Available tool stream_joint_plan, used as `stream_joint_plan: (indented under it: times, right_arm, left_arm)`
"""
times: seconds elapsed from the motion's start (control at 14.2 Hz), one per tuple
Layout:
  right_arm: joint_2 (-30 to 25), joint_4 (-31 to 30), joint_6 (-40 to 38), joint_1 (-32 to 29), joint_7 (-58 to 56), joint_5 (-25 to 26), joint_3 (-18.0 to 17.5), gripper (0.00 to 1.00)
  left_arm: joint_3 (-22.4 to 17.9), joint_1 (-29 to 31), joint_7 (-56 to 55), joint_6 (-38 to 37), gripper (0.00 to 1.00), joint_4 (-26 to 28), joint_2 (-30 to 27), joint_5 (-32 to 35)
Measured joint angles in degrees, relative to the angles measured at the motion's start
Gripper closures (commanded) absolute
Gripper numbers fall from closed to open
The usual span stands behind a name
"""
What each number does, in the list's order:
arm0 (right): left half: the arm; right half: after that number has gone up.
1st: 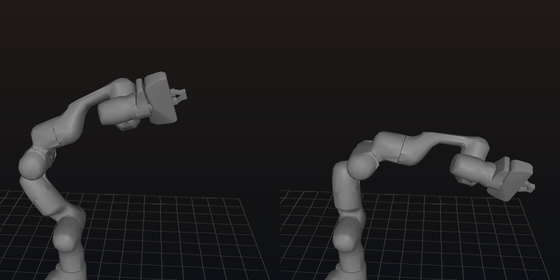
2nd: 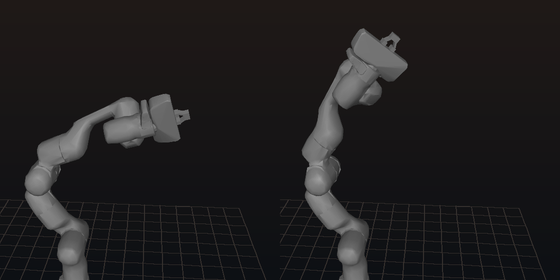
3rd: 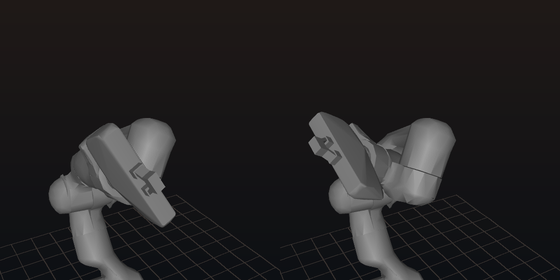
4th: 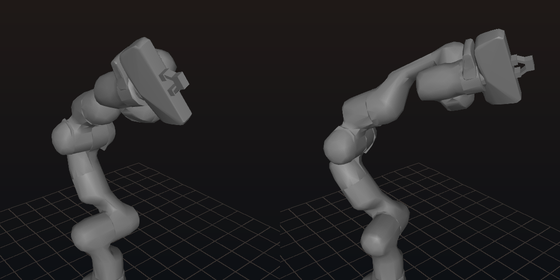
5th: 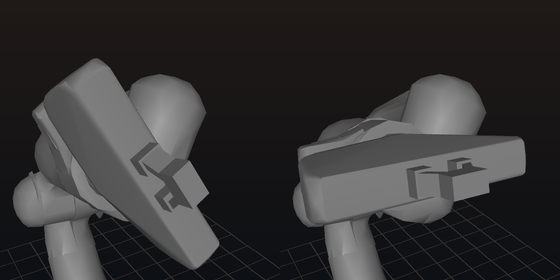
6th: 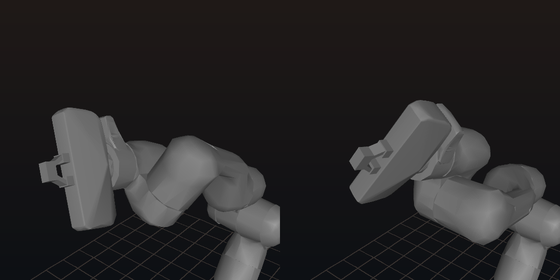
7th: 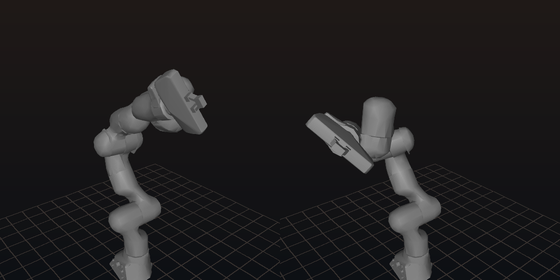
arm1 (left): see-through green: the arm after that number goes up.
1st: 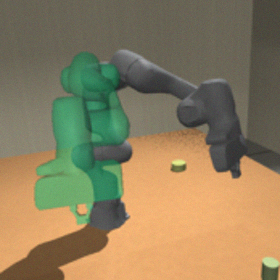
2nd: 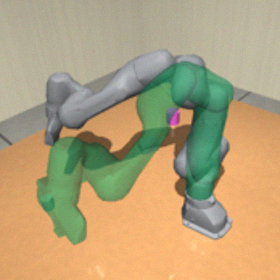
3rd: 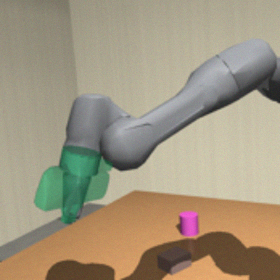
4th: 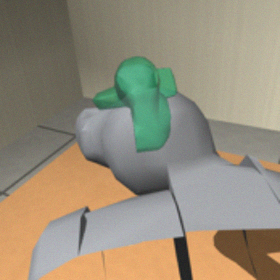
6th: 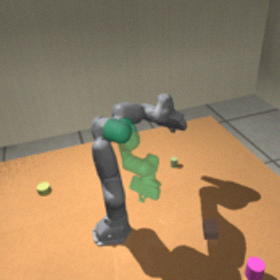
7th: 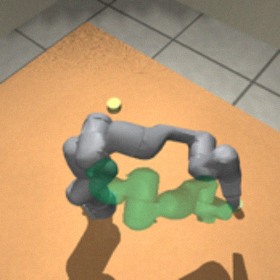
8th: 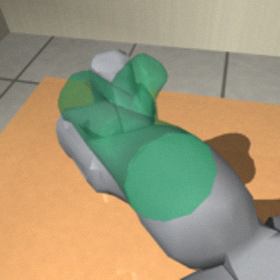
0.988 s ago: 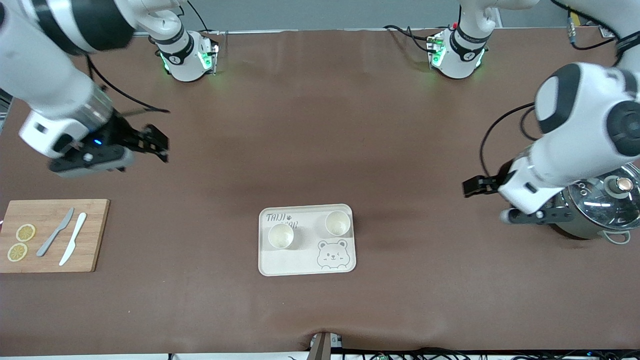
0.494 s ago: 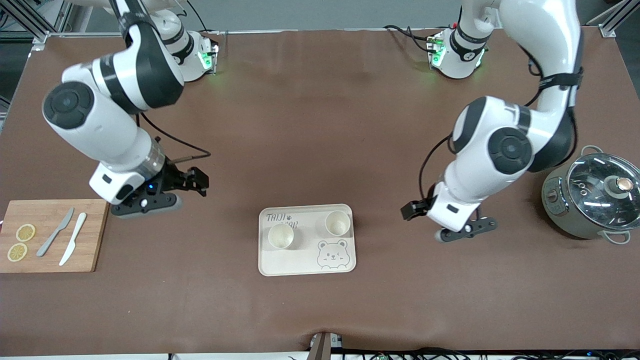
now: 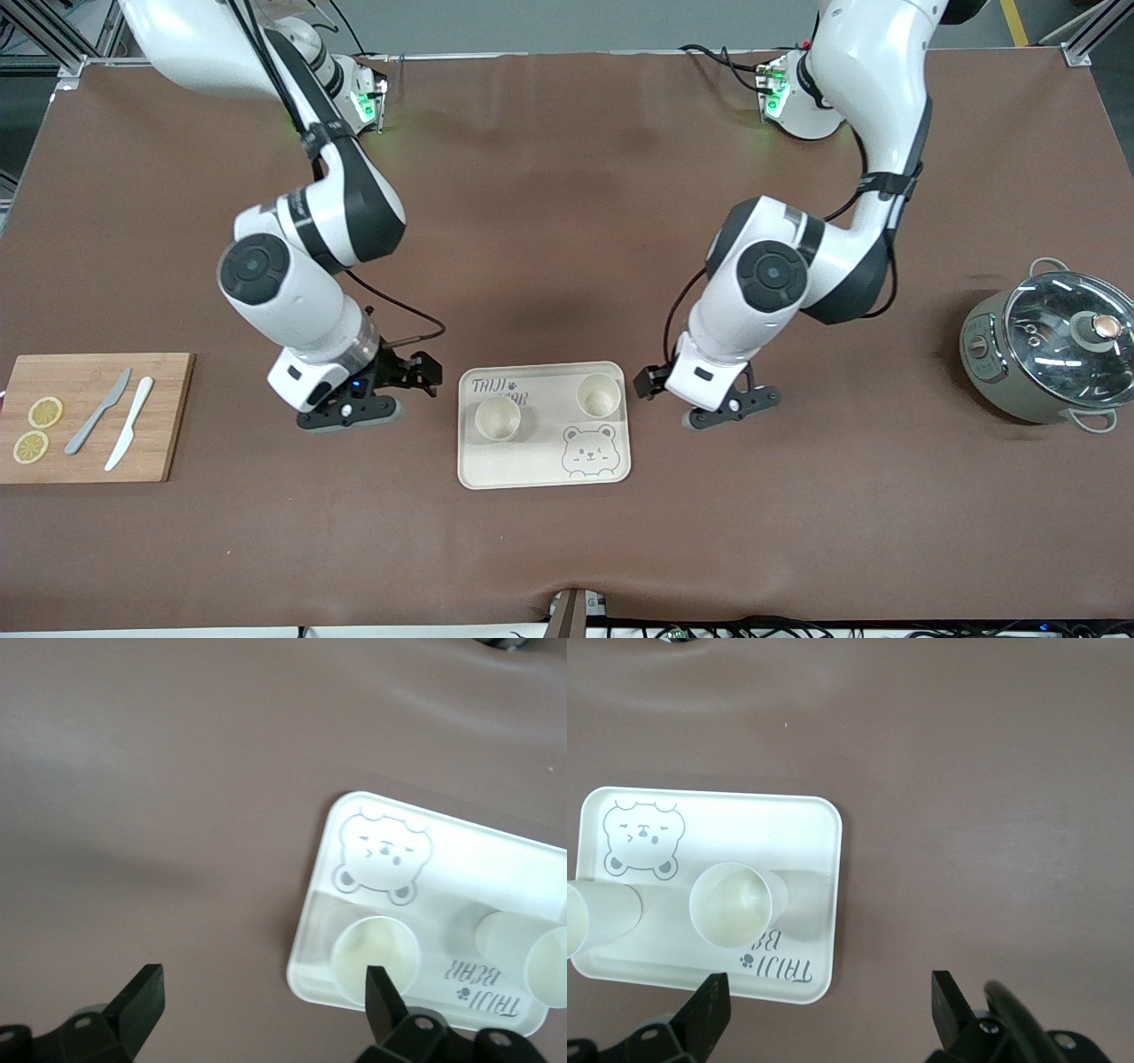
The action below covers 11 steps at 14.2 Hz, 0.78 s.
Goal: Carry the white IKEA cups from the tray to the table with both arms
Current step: 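Move both grippers down toward the two white cups on the tray, then lower both grippers into the cups and close them on the rims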
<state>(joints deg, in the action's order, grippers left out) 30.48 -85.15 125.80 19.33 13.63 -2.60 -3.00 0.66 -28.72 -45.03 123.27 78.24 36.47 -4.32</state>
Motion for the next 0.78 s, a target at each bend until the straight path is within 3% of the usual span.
stream_joint_plan:
  times: [0.42,0.78]
  right_arm:
    - [5.9,3.2,4.1,0.2,0.0,0.0,0.2,0.00]
    - [9.3,3.5,8.0,1.0,0.0,0.0,0.2,0.00]
  left_arm:
    - [-2.7,-6.7,-3.7,5.4,0.00,-0.8,5.7,0.0]
    - [-3.7,-8.6,-4.0,8.0,0.00,-1.7,10.0,0.0]
